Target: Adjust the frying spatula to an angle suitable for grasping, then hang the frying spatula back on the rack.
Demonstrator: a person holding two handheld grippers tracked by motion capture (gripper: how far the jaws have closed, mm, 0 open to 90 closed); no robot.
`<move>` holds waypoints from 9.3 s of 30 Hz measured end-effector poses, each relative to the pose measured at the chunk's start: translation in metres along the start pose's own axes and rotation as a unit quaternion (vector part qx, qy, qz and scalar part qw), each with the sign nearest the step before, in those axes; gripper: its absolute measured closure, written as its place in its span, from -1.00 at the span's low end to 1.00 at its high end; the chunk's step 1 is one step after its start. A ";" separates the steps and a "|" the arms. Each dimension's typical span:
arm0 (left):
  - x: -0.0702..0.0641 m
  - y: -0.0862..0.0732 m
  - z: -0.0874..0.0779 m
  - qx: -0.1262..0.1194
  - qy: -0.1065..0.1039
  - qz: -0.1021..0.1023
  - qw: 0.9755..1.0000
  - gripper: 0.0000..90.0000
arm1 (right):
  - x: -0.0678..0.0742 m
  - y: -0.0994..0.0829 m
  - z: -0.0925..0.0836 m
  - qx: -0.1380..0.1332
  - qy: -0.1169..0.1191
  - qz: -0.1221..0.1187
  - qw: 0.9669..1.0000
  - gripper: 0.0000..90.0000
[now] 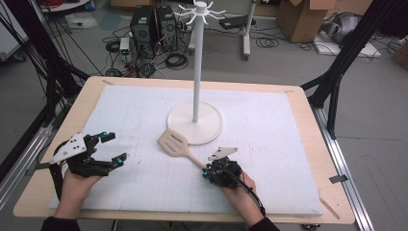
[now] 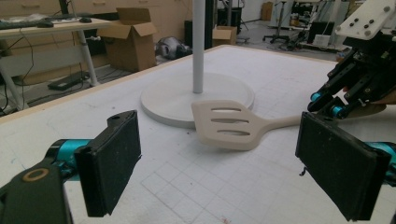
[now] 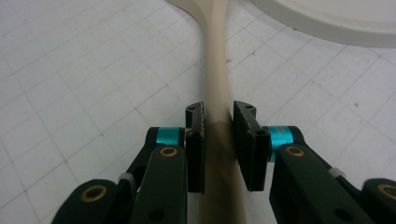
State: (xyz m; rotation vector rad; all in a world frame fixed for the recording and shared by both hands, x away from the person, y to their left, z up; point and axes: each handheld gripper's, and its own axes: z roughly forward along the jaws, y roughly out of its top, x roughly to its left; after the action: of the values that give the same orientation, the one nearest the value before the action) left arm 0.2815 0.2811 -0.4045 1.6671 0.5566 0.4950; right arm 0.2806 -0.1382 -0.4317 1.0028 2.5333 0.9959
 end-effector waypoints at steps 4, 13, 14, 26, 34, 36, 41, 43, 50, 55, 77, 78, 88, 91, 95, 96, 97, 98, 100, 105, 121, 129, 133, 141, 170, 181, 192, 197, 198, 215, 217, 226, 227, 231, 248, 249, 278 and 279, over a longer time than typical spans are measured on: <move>0.000 0.001 -0.001 -0.002 0.000 0.002 1.000 -0.68 | -0.005 0.000 -0.006 -0.023 0.011 0.003 1.000 0.68; -0.003 0.007 -0.002 -0.020 -0.016 0.001 1.000 -0.68 | -0.014 0.003 -0.021 -0.052 0.100 -0.083 0.990 0.68; -0.003 0.008 -0.002 -0.021 -0.019 0.003 1.000 -0.68 | -0.014 0.003 -0.021 -0.056 0.105 -0.091 0.989 0.68; -0.007 0.010 0.002 -0.017 -0.043 0.008 0.999 -0.68 | -0.014 0.010 0.004 -0.014 0.196 -0.196 0.961 0.68; -0.010 0.011 0.005 -0.016 -0.047 0.011 0.999 -0.68 | -0.017 0.009 0.011 0.010 0.204 -0.211 0.956 0.67; -0.010 0.011 0.005 -0.016 -0.049 0.010 0.999 -0.68 | -0.017 0.009 0.012 0.014 0.205 -0.209 0.956 0.55; -0.010 0.011 0.006 -0.016 -0.052 0.010 0.998 -0.68 | -0.023 0.008 0.003 -0.003 0.199 -0.193 0.961 0.03; -0.010 0.011 0.005 -0.017 -0.052 0.009 0.998 -0.68 | -0.025 0.007 -0.001 -0.014 0.200 -0.190 0.961 0.00; -0.008 0.010 0.001 -0.020 -0.049 0.006 0.999 -0.68 | -0.055 -0.009 -0.053 -0.129 0.147 -0.127 0.972 -0.36; -0.008 0.009 0.001 -0.021 -0.047 0.002 0.999 -0.68 | -0.078 -0.029 -0.077 -0.202 0.105 -0.060 0.972 -0.46; -0.029 0.032 0.012 -0.033 -0.079 0.028 0.996 -0.68 | -0.112 -0.055 -0.099 -0.281 0.038 0.056 0.957 -0.70; -0.031 0.033 0.014 -0.032 -0.083 0.030 0.996 -0.68 | -0.112 -0.055 -0.100 -0.283 0.038 0.055 0.957 -0.70; -0.054 0.051 0.041 0.004 -0.128 0.061 0.990 -0.68 | -0.115 -0.055 -0.102 -0.290 0.038 0.055 0.955 -0.70; -0.060 0.054 0.053 0.018 -0.139 0.073 0.987 -0.68 | -0.114 -0.055 -0.102 -0.290 0.041 0.054 0.955 -0.70; -0.069 0.056 0.069 0.037 -0.160 0.087 0.982 -0.68 | -0.114 -0.055 -0.102 -0.288 0.044 0.058 0.955 -0.70; -0.072 0.056 0.073 0.042 -0.166 0.091 0.981 -0.68 | -0.114 -0.055 -0.102 -0.288 0.044 0.058 0.955 -0.70; -0.074 0.056 0.078 0.048 -0.170 0.094 0.980 -0.68 | -0.114 -0.055 -0.102 -0.290 0.043 0.055 0.954 -0.70; -0.076 0.057 0.082 0.054 -0.175 0.096 0.978 -0.68 | -0.114 -0.055 -0.102 -0.289 0.045 0.056 0.955 -0.70; -0.080 0.056 0.091 0.064 -0.185 0.099 0.976 -0.68 | -0.114 -0.055 -0.102 -0.289 0.044 0.054 0.955 -0.70; -0.086 0.054 0.107 0.090 -0.200 0.106 0.970 -0.68 | -0.114 -0.055 -0.102 -0.287 0.048 0.055 0.955 -0.70; -0.109 0.044 0.148 0.206 -0.211 0.145 0.945 -0.59 | -0.114 -0.055 -0.101 -0.288 0.052 0.049 0.955 -0.70; -0.119 0.036 0.163 0.262 -0.212 0.165 0.927 -0.41 | -0.115 -0.055 -0.101 -0.288 0.054 0.050 0.955 -0.70; -0.121 0.034 0.168 0.284 -0.218 0.172 0.918 -0.34 | -0.114 -0.055 -0.101 -0.285 0.057 0.052 0.955 -0.70; -0.127 0.028 0.176 0.332 -0.223 0.196 0.895 0.01 | -0.113 -0.054 -0.100 -0.283 0.057 0.050 0.956 -0.70; -0.125 0.025 0.200 0.433 -0.228 0.177 0.854 0.63 | -0.114 -0.054 -0.098 -0.281 0.063 0.049 0.956 -0.70; -0.128 0.025 0.199 0.427 -0.237 0.199 0.850 0.66 | -0.113 -0.053 -0.097 -0.279 0.069 0.050 0.956 -0.70; -0.127 0.026 0.190 0.384 -0.228 0.180 0.876 0.72 | -0.115 -0.054 -0.099 -0.285 0.066 0.052 0.955 -0.70; -0.119 0.035 0.178 0.336 -0.208 0.154 0.906 0.72 | -0.115 -0.055 -0.104 -0.300 0.058 0.056 0.951 -0.68; -0.118 0.038 0.176 0.329 -0.203 0.153 0.909 0.72 | -0.115 -0.055 -0.105 -0.302 0.055 0.056 0.950 -0.68; -0.108 0.074 0.131 0.154 -0.089 0.114 0.977 0.72 | -0.104 -0.046 -0.113 -0.319 0.052 0.046 0.945 -0.66; -0.109 0.075 0.128 0.132 -0.078 0.113 0.982 0.72 | -0.101 -0.044 -0.113 -0.319 0.056 0.043 0.945 -0.66; -0.111 0.080 0.120 0.079 -0.068 0.078 0.992 0.72 | -0.085 -0.030 -0.114 -0.319 0.067 0.027 0.945 -0.66; -0.111 0.080 0.120 0.079 -0.068 0.078 0.992 0.72 | -0.085 -0.030 -0.114 -0.319 0.067 0.027 0.945 -0.66; -0.111 0.080 0.119 0.076 -0.063 0.076 0.992 0.72 | -0.077 -0.023 -0.115 -0.322 0.074 0.020 0.944 -0.66; -0.121 0.083 0.127 0.049 -0.058 0.062 0.995 0.72 | -0.023 0.041 -0.099 -0.339 0.125 0.021 0.932 -0.27; -0.121 0.083 0.127 0.049 -0.058 0.062 0.995 0.72 | -0.021 0.043 -0.097 -0.340 0.123 0.022 0.932 -0.22; -0.126 0.087 0.133 0.028 -0.040 0.062 0.997 0.71 | -0.012 0.069 -0.085 -0.335 0.152 0.057 0.928 0.70; -0.124 0.088 0.131 0.026 -0.048 0.066 0.996 0.70 | -0.013 0.071 -0.086 -0.330 0.158 0.048 0.929 0.71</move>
State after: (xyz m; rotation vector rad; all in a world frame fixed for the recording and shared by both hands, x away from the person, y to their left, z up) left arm 0.2699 0.0912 -0.3403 1.7753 0.3944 0.4962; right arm 0.2883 -0.1527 -0.3208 0.8037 2.0910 1.9942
